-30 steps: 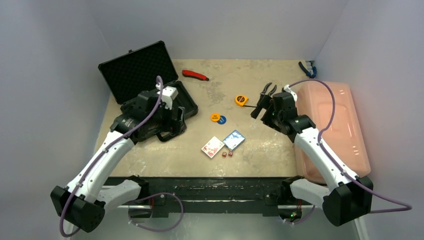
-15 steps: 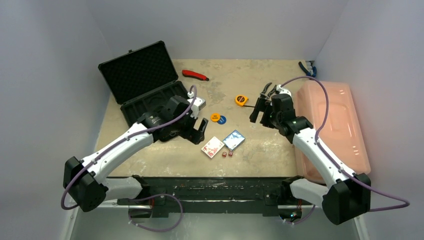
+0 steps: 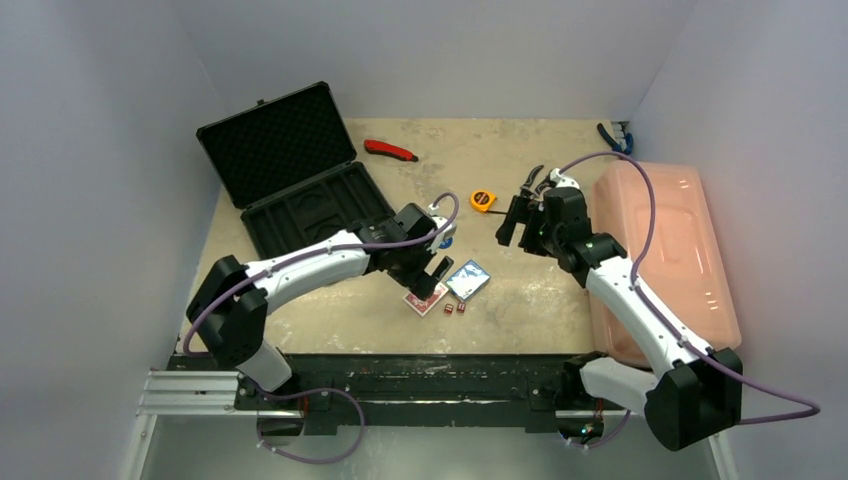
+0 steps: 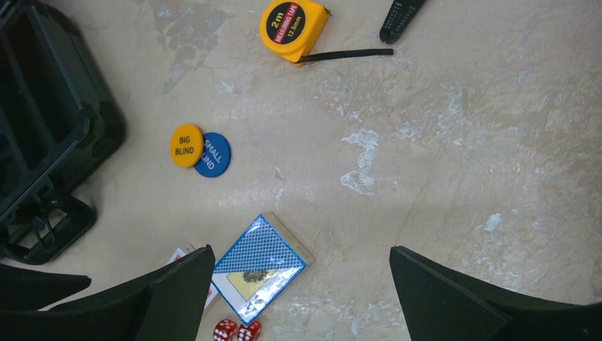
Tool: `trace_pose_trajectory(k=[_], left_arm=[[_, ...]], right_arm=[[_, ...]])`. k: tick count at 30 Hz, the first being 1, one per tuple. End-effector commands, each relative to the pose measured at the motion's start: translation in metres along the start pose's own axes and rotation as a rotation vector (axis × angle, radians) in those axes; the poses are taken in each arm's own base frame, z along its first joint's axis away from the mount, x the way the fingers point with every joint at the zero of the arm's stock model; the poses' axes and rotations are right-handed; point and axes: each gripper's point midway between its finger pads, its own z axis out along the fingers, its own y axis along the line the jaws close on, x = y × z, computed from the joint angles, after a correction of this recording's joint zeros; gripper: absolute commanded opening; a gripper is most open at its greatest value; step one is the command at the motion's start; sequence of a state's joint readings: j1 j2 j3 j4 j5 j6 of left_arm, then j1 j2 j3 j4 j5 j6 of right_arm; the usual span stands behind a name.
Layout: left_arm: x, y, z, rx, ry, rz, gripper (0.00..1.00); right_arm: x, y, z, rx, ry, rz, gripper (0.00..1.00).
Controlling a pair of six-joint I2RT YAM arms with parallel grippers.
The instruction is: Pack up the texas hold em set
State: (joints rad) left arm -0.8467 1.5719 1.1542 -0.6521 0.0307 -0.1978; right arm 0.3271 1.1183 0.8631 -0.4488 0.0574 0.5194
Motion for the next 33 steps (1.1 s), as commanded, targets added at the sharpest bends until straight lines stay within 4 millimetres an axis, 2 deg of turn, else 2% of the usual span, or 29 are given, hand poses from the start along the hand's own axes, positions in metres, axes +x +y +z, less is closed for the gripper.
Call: trace_pose_trajectory(k=[1,6,20,33], left_arm=[[-0.022,-0.006,0.008,0.023,-0.048,0.037,0.93],[-0.022,-0.008,0.021,0.042,-0.04,0.049,0.84],[-0.014,-0.01,0.05,0.068,0.0,0.09,0.8],[-0.005,-0.01,0.065,0.067,0.035,0.093,0.72]], right_arm=[[-0.019,0.012,-0.013,-0.052,-0.07,-0.011,0.99],[-0.022,0.014,-0.019,-0.065,-0.089,-0.011,0.99],[-0.022,0.016,-0.024,-0.087,-0.102,-0.015,0.99],[-0.019,0.016,-0.023,-0.091,-0.093,-0.016,0.99]])
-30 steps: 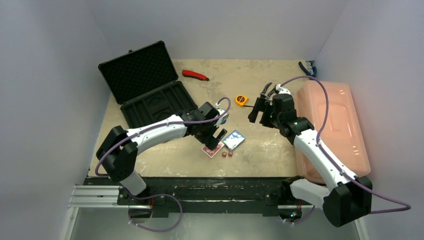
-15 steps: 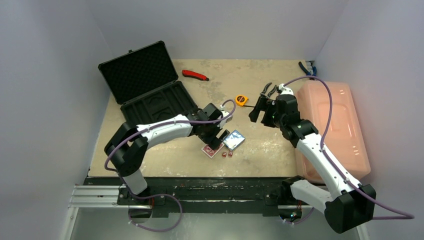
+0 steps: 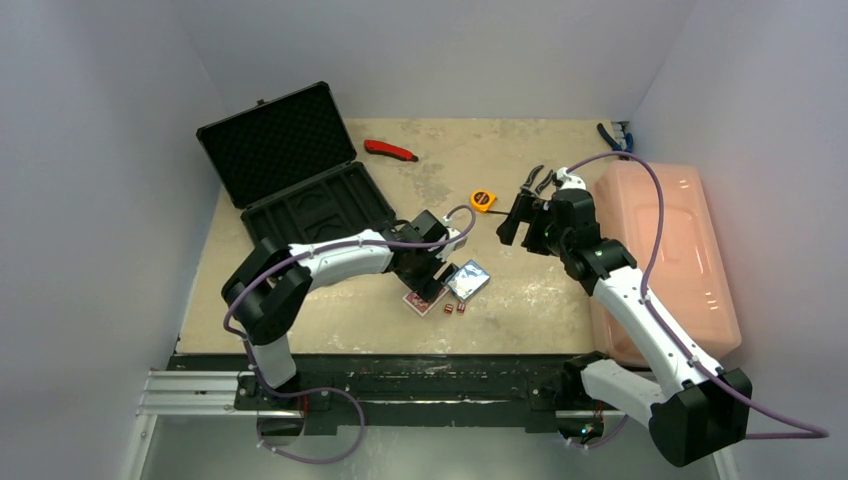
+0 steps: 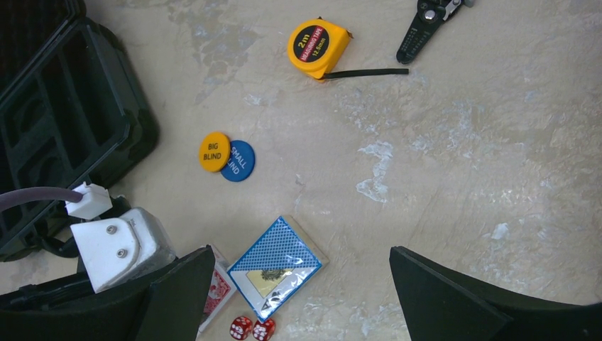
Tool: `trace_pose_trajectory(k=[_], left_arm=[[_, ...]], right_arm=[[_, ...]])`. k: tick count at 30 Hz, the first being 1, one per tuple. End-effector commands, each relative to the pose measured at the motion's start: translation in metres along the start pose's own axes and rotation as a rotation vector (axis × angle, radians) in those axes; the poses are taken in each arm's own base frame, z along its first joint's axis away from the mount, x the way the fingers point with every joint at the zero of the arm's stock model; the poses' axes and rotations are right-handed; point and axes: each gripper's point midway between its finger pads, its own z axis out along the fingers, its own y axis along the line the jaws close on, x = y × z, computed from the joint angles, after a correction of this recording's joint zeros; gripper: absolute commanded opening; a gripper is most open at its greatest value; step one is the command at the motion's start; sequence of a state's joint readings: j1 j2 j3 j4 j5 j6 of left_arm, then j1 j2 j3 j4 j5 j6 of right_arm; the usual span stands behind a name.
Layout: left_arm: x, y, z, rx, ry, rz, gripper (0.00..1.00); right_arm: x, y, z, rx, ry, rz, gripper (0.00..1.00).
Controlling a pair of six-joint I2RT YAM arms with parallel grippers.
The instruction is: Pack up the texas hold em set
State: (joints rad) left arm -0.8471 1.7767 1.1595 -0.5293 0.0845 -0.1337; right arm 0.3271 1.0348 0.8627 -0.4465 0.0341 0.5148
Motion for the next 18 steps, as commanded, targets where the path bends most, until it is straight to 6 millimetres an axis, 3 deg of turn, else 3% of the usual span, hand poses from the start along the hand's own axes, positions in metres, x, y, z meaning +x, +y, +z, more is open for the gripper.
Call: trace_pose_trajectory(k=[1,18], left_arm=[[-0.016,-0.0062,0.0017,0.02,-0.047,0.036,0.72],[-0.0113,-0.005,0.007,-0.036,-0.02,0.065,0.77]], right_arm=[[-0.0069,0.0064,-0.0016,-0.03,-0.03,-0.016,0.99],[-0.0043,0.0073,0.0006,-0.037,-0.019,-0.015,0.99]])
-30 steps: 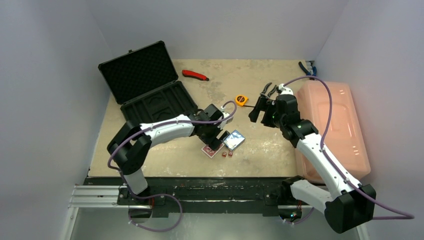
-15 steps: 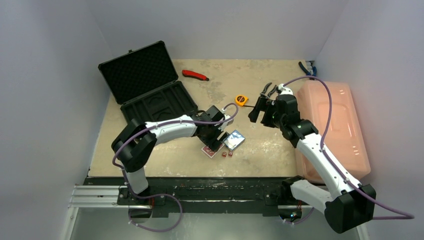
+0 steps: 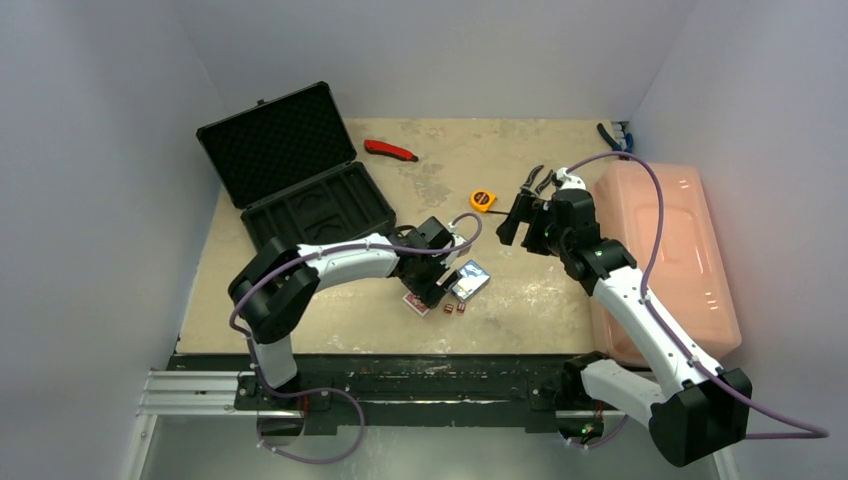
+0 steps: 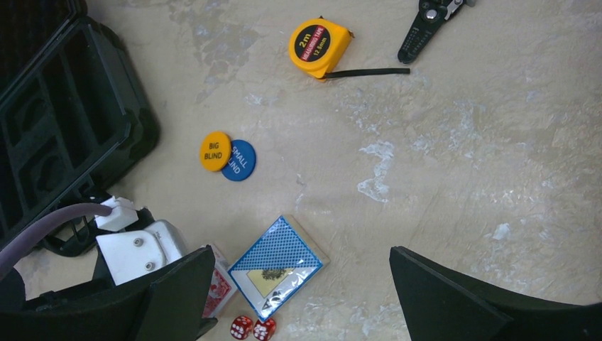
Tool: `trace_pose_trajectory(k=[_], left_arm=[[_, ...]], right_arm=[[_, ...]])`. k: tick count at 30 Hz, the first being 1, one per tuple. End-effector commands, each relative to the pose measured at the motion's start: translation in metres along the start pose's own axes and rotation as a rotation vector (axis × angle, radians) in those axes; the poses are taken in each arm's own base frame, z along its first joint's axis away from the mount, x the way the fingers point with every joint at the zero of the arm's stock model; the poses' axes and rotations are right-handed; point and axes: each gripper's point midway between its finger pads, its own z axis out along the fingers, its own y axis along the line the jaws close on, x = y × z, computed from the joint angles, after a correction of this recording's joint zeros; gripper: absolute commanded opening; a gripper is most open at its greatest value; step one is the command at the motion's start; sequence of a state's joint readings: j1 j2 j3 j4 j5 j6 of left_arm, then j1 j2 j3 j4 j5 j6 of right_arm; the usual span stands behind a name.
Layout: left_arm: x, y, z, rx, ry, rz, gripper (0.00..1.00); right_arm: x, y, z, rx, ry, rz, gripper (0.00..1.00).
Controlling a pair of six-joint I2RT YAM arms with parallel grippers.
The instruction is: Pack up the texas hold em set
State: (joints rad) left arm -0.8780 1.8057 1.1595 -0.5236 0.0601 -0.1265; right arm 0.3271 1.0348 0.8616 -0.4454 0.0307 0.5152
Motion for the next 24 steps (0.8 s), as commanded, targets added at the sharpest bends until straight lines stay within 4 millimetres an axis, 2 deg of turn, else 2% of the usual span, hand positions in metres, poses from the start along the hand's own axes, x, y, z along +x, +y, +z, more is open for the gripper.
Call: trace_pose_trajectory(k=[1,8,16,19,24], left_arm=[[-0.017,0.001,-0.002,-0.025,-0.042,0.031,0.77],[-0.016,0.0,0.004,-0.04,-0.033,0.042,0.77],[-0.017,0.003,0.006,-0.091,-0.039,0.06,0.71],[-0.014,0.003,0.009,-0.096,-0.028,0.07,0.62],[-0.009,0.003,0.011,-0.103,-0.013,0.084,0.31]], right_arm=[[-0.005,0.007,0.001,-0.035,-0.021,-0.015,0.99],[-0.005,0.007,0.001,-0.036,-0.02,-0.015,0.99],[-0.004,0.008,0.001,-0.038,-0.017,-0.016,0.99],[-0.004,0.008,0.002,-0.038,-0.017,-0.015,0.99],[-0.004,0.008,0.002,-0.038,-0.014,-0.015,0.99]])
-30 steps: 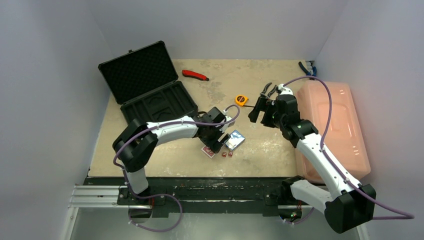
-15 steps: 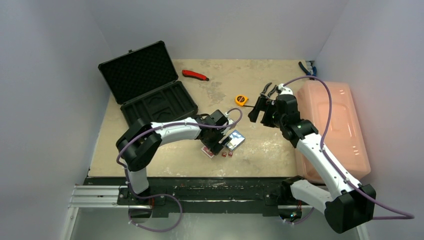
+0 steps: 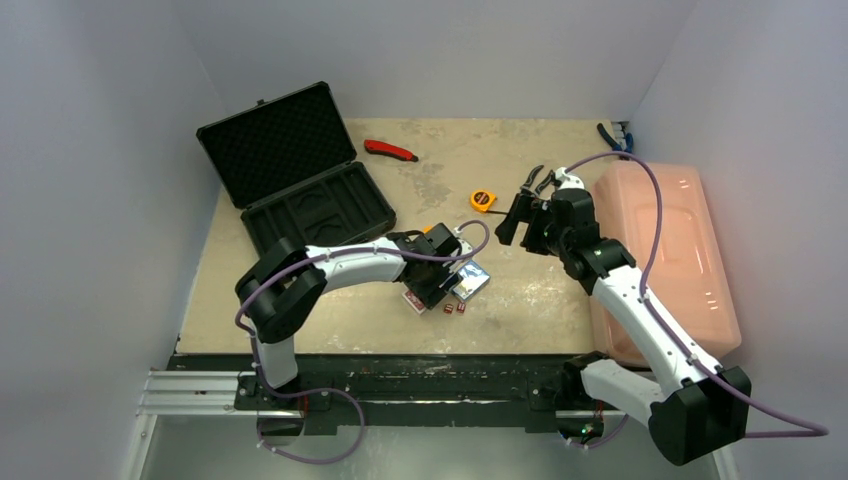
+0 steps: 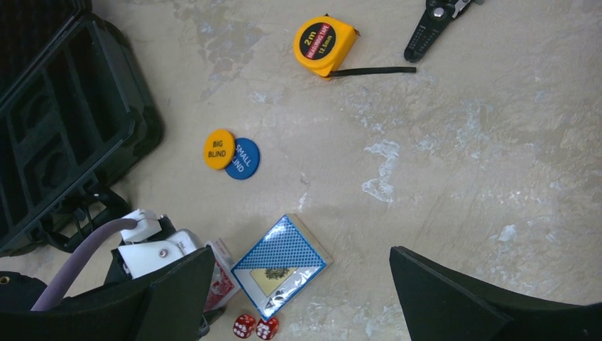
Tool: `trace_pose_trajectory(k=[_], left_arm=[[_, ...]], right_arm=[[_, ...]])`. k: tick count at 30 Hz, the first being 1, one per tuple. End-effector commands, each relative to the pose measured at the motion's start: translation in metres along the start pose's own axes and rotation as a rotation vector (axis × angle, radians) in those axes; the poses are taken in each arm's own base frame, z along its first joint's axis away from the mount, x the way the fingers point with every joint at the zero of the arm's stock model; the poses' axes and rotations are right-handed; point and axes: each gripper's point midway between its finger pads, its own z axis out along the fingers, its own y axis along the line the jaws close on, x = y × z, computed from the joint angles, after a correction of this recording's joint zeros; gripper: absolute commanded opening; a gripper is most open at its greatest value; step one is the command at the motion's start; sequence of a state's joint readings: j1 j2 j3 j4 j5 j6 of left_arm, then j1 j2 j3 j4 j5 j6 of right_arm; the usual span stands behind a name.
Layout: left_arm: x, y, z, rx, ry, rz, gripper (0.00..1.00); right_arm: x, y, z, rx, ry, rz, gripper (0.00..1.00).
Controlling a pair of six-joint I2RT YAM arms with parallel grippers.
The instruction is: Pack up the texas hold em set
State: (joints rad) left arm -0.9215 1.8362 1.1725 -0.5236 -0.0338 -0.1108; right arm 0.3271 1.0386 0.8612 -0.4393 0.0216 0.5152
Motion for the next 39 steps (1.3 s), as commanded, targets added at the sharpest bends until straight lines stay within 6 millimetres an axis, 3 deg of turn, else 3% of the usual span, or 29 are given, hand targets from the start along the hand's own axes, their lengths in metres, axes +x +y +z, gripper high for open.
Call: trace_pose_trajectory(k=[1,4,5,20,25,31,35,39], left_arm=[[-0.011,0.002,0.001,-0.026,-0.032,0.029,0.25],[-0.013,0.003,-0.012,-0.031,-0.05,0.033,0.02],[-0.015,0.006,-0.018,-0.049,-0.062,0.034,0.0],[-0.053,0.047,-0.115,-0.247,-0.244,0.185,0.0],[-0.06,0.086,-0.159,-0.458,-0.274,0.242,0.0],[-0.065,0.116,-0.198,-0.448,-0.448,0.155,0.0],[-0.048,0.134,-0.195,-0.533,-0.501,0.31,0.0],[-0.031,0.154,-0.193,-0.562,-0.426,0.324,0.0]], right_arm=[[-0.004,0.006,0.002,-0.029,-0.017,-0.016,0.99],[-0.004,0.006,0.001,-0.031,-0.018,-0.015,0.99],[-0.004,0.006,0.001,-0.03,-0.018,-0.014,0.99],[-0.006,0.008,0.001,-0.04,-0.028,-0.012,0.99],[-0.005,0.011,0.0,-0.061,-0.028,-0.012,0.99],[-0.001,0.011,0.003,-0.064,-0.014,-0.018,0.99],[-0.002,0.011,0.001,-0.067,-0.021,-0.017,0.99],[-0.001,0.012,0.0,-0.078,-0.025,-0.017,0.99]])
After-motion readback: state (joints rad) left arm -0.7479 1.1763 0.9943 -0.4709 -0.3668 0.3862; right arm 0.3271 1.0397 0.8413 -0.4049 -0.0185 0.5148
